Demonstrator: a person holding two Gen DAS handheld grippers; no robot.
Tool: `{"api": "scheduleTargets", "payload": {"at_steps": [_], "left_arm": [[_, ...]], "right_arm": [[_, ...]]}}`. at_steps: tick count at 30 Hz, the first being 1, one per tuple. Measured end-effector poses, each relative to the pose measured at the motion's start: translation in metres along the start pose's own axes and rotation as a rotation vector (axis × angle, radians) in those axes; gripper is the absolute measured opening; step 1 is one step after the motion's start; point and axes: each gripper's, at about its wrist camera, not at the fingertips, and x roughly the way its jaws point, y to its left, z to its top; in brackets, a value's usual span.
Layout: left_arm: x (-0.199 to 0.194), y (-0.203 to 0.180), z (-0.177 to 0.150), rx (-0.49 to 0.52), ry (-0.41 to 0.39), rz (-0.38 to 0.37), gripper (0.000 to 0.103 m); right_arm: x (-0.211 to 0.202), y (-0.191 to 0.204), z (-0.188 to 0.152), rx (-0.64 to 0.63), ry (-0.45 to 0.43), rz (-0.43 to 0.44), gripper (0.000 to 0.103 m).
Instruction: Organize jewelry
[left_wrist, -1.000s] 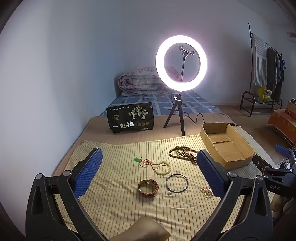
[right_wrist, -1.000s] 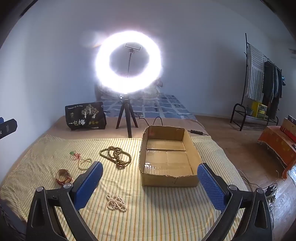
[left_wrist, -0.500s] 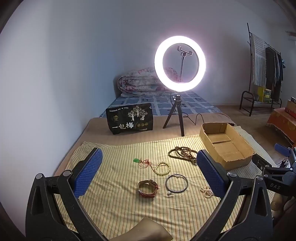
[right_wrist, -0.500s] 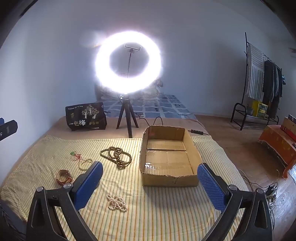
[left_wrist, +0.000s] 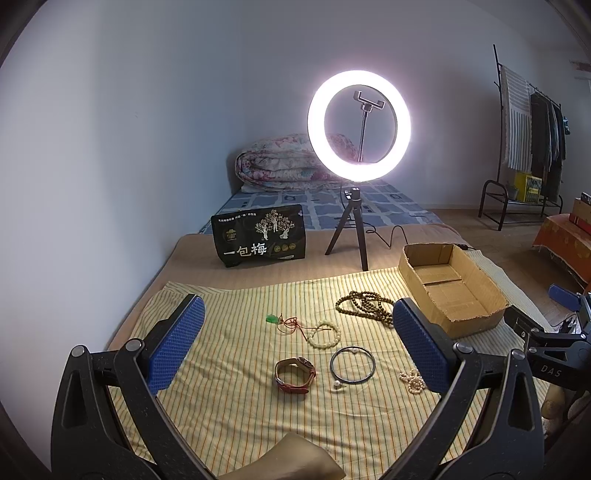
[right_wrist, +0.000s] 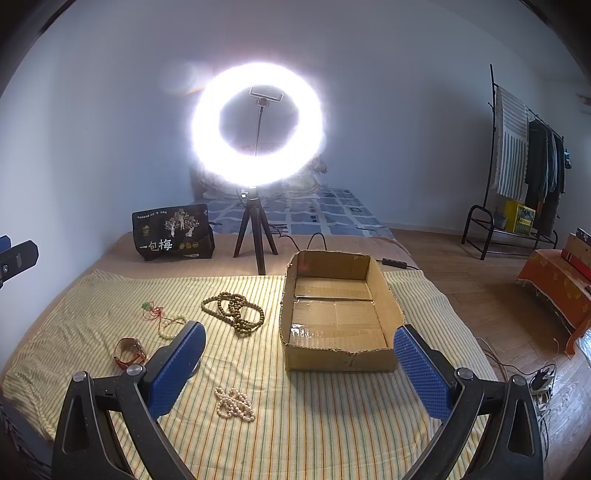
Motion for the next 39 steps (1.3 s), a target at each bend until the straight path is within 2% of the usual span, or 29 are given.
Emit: {"api": "scheduleTargets", "payload": {"at_steps": [39], "left_arm": [[-0.0001, -0.0004, 0.0005, 0.001, 0.002, -0.001, 0.103]], "right_arm": [[0.0014, 0.0024, -0.0009, -0.003, 0.007, 0.006, 0.103]]}}
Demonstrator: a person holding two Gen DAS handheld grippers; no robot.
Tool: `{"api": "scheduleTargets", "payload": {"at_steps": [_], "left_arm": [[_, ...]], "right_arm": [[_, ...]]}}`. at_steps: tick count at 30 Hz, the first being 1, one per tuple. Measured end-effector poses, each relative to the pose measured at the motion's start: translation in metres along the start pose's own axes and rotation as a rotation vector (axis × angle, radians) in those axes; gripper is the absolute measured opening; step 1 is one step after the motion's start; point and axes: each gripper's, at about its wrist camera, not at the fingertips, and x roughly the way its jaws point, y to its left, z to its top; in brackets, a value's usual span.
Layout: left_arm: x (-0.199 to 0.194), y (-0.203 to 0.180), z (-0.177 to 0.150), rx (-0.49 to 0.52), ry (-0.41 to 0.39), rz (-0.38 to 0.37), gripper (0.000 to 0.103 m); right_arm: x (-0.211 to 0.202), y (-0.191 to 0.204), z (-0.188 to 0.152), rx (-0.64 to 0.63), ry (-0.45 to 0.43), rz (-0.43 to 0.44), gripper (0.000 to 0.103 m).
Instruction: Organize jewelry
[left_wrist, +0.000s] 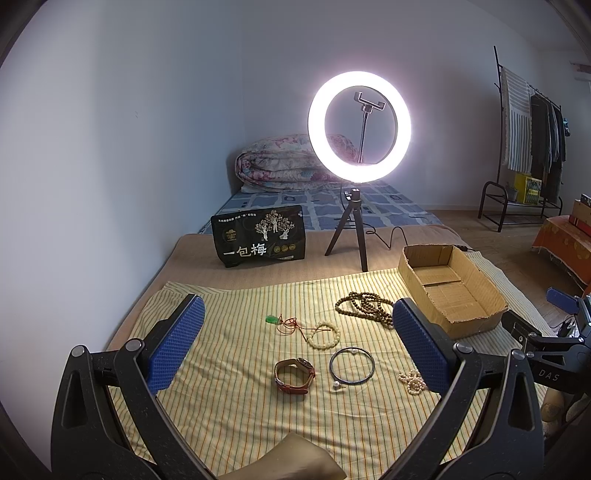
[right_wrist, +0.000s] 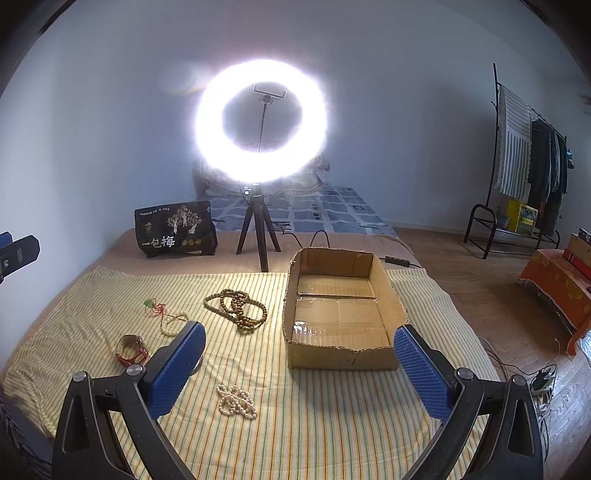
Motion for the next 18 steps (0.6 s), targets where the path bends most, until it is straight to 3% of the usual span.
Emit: {"api": "scheduleTargets", "payload": {"at_steps": [18], "left_arm": [[-0.0014, -0.0009, 0.0005, 0.000, 0.005, 0.001, 0.103]], "right_arm": [[0.0011, 0.0021, -0.0041, -0.004, 0.008, -0.001, 0.103]]}}
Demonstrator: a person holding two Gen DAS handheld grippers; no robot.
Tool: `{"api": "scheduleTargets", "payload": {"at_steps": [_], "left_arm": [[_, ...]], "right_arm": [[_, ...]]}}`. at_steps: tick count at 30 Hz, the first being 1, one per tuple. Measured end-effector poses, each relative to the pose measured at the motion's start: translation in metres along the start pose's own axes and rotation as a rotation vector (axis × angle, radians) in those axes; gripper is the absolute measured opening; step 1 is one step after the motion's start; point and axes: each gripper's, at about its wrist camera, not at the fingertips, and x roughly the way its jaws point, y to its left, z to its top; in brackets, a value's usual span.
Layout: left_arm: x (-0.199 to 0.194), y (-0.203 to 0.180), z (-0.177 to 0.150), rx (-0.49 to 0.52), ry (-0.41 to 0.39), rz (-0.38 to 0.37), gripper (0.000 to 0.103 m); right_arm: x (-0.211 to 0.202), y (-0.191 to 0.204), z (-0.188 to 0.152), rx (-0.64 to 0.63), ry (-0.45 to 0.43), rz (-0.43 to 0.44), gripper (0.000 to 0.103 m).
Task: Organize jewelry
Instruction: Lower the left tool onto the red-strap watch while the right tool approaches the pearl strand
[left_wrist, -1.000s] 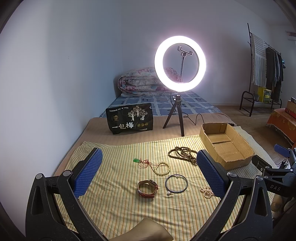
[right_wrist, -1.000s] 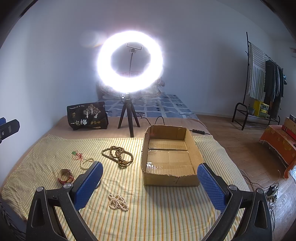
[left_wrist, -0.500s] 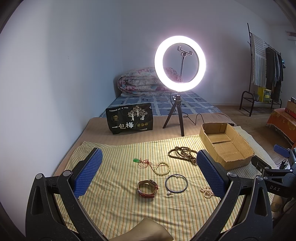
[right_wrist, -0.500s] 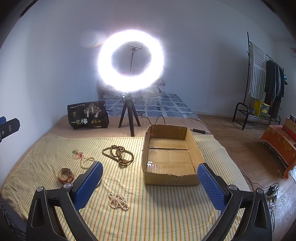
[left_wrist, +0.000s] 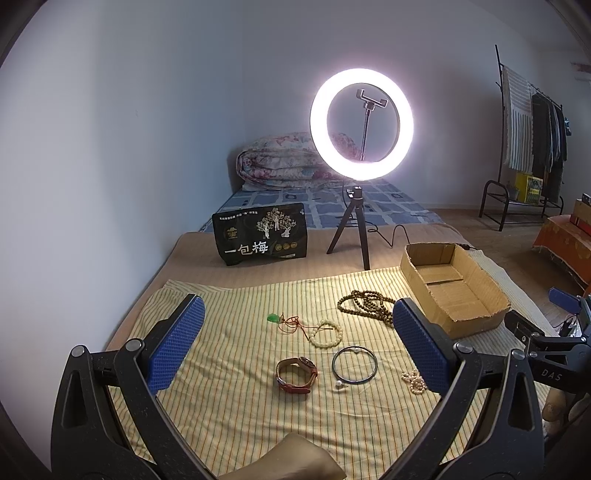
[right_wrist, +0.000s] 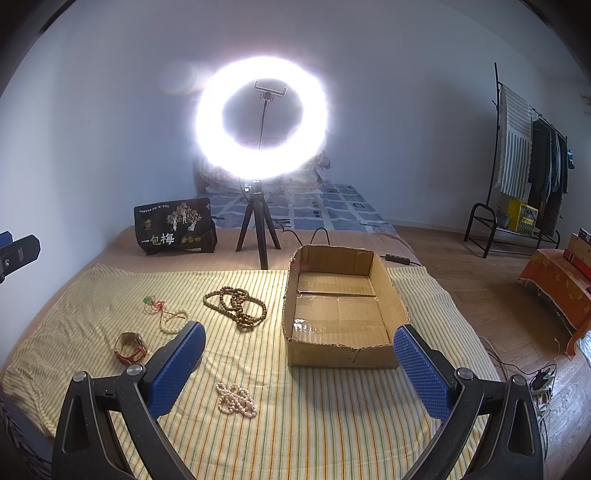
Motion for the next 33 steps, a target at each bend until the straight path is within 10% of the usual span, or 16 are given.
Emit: {"api": "scheduleTargets", "payload": {"at_steps": [15, 33], "left_arm": [[0.033, 0.025, -0.011, -0.014, 0.052, 0.026, 0.103], [0.114, 0.052, -0.057, -0.053, 0.336, -0.052, 0.103]], "right_arm": [[0.024, -0.006, -0.007, 0.003, 0.099, 0.028, 0.103], [0.072, 0.006, -0.039, -0.056, 0.288, 0.133, 0.103]]}}
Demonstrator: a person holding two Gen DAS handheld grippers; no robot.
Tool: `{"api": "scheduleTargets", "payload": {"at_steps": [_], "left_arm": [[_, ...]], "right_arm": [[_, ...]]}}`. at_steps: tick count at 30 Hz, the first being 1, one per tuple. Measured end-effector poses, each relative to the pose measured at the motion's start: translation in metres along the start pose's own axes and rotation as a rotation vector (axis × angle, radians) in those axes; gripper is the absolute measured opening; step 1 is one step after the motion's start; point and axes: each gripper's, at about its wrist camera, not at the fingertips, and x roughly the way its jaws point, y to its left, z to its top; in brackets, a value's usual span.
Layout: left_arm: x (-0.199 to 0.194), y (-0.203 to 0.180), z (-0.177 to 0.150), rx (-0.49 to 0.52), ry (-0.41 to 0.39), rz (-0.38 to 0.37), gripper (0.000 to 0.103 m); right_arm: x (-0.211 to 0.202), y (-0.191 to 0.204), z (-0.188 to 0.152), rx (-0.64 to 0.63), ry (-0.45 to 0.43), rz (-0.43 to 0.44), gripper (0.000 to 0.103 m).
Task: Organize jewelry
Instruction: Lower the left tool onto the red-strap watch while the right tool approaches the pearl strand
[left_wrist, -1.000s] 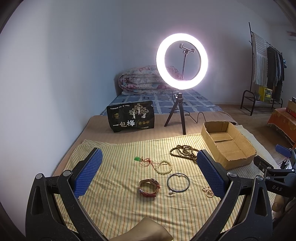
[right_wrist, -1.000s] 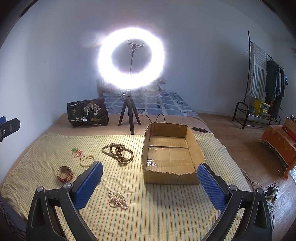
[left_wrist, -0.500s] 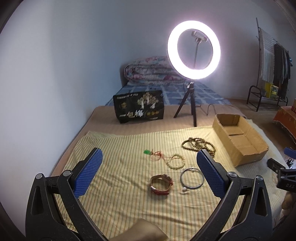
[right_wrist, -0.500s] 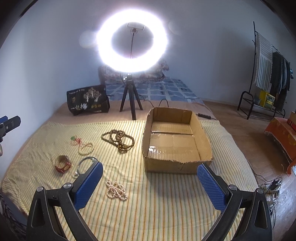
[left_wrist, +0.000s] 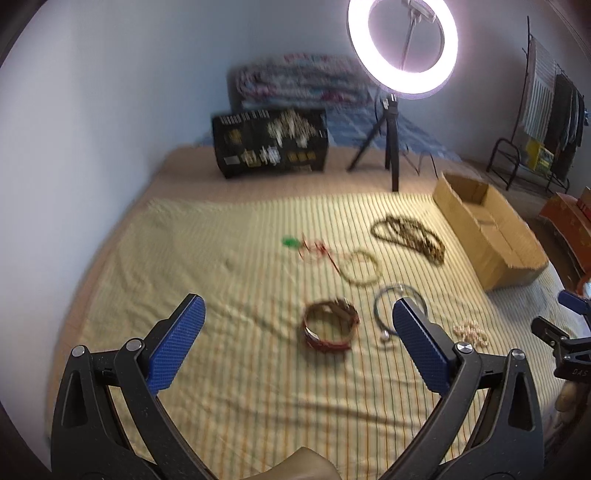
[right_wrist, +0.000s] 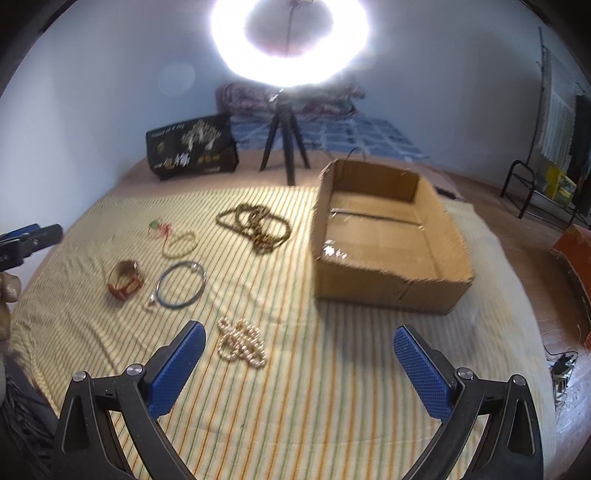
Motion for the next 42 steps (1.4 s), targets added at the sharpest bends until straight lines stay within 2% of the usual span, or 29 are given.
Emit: {"api": "scheduleTargets", "payload": {"at_steps": [9, 22, 29, 35, 39, 42], "left_arm": [[0.050, -0.017, -0.014, 0.025, 0.137, -0.026, 0.103], [0.096, -0.020, -0.017, 0.051, 0.208, 0.019, 0.103], [0.111, -0.018, -0.017, 0.043, 0.221, 0.024, 0.103], [0.119, -0.017, -0.018, 0.035, 0.243, 0.013, 0.103], [0.122, -0.021, -0.021, 0.034, 0.269, -0.007, 0.092], [0.124, -0.022, -0.024, 0.040, 0.277, -0.010, 0.090]], "right_arm": [[0.034, 0.021, -0.006, -0.078, 0.089, 0.051, 0.103], [0.071, 0.021, -0.012, -0.050, 0.212, 0.119, 0.102], [0.086, 0.029, -0.010, -0.075, 0.236, 0.125, 0.100], [0.096, 0.033, -0.011, -0.095, 0.251, 0.116, 0.097], [0.096, 0.033, -0.011, -0.101, 0.245, 0.114, 0.090], [0.095, 0.034, -0.012, -0.109, 0.243, 0.116, 0.083]]}}
